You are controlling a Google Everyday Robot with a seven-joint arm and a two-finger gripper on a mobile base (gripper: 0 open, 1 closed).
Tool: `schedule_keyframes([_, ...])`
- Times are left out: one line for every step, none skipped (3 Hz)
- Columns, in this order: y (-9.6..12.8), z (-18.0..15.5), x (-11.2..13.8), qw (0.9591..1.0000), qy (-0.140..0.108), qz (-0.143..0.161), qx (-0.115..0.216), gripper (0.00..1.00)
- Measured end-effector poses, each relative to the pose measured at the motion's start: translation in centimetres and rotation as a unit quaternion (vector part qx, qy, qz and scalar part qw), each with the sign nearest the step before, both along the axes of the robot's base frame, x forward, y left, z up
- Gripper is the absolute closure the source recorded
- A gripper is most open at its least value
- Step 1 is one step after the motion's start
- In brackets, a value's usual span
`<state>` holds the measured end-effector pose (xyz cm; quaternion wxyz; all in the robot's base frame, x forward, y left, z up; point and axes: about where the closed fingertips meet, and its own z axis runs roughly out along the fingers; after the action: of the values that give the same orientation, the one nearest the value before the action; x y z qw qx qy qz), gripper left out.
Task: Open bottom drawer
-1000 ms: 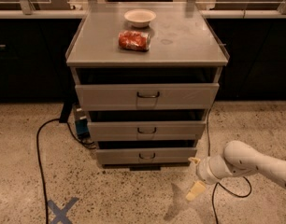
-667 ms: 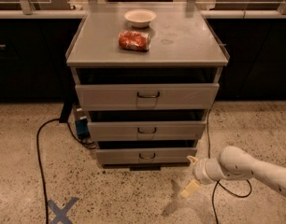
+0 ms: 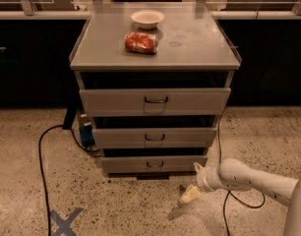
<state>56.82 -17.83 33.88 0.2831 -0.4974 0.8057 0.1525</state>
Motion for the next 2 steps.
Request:
schedule_keyframes([0.5, -0.4, 0.1, 1.0000, 0.000, 0.006, 0.001, 0.00])
schedule_keyframes([2.2, -2.4, 1.8, 0.9993, -0.012, 0.034, -0.006, 0.00])
